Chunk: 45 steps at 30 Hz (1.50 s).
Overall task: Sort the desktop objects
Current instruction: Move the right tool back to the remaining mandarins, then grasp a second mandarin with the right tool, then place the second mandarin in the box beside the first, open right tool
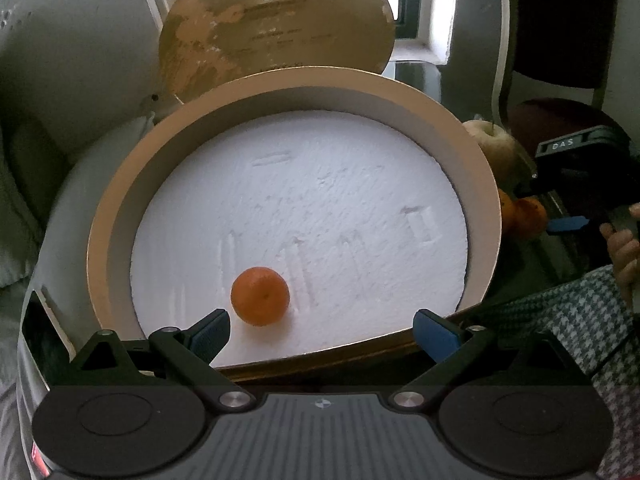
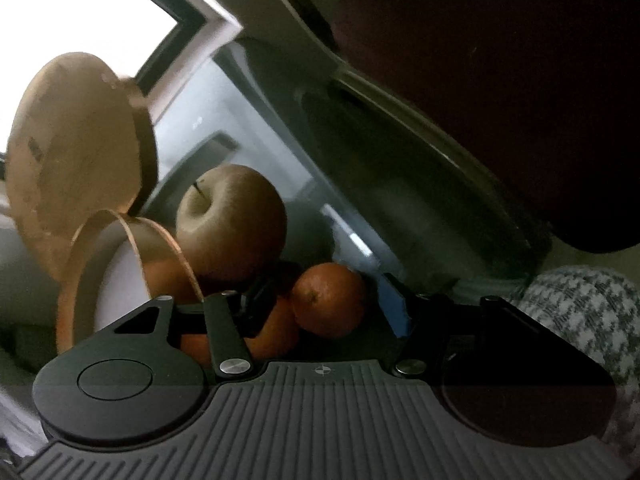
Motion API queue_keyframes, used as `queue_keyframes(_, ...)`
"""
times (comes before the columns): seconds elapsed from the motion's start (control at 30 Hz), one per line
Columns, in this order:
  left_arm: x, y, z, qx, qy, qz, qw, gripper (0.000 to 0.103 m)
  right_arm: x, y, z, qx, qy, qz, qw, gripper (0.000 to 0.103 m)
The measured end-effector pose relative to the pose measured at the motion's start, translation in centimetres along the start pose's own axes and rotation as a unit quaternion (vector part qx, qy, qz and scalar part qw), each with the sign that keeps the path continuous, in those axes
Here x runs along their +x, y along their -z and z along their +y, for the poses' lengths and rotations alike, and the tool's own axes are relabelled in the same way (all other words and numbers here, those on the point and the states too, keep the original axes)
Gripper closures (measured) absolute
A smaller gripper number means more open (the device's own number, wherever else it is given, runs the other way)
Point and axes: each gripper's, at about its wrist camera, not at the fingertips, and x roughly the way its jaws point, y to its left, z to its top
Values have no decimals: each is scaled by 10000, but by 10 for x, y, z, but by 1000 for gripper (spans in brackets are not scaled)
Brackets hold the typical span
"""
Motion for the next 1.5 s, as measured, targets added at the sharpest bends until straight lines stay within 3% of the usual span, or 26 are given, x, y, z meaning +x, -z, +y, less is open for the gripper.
queue_keyframes(0.1, 0, 1, 3, -51, -7, 11, 10000, 4, 5, 1, 6, -48, 159, 64, 9998, 42)
queue_keyframes(0.17, 0, 3, 4, -71, -19, 10, 10000, 4, 8, 2, 7, -18, 234, 67, 9997, 49)
queue_keyframes(0.4, -4, 5, 9, -127, -41, -37, 9999, 4, 11, 2, 8, 18, 359, 14, 9994, 51)
queue_keyframes(0.7, -17, 12, 17, -275, -72, -211, 9994, 4, 5, 2, -4, 137, 222, -117, 9996, 57)
queue_keyframes(0.97, -35, 22, 38, -537, -130, -431, 9975, 4, -33, 9, 0, 10, 104, -451, 9989, 56)
queue_keyframes(1.13, -46, 27, 69, -897, -369, -650, 9932, 4, -66, 24, 34, -722, -273, -639, 9950, 56)
queue_keyframes(1.23, -52, 33, 90, -1157, -547, -722, 9891, 4, -81, 39, 70, -1472, -520, -684, 9854, 56)
queue_keyframes(1.4, -51, 45, 113, -1479, -661, -642, 9847, 4, -74, 75, 128, -2559, -851, -231, 9627, 56)
queue_keyframes(1.5, -48, 51, 119, -1566, -627, -559, 9841, 4, -54, 97, 155, -3044, -785, 142, 9492, 56)
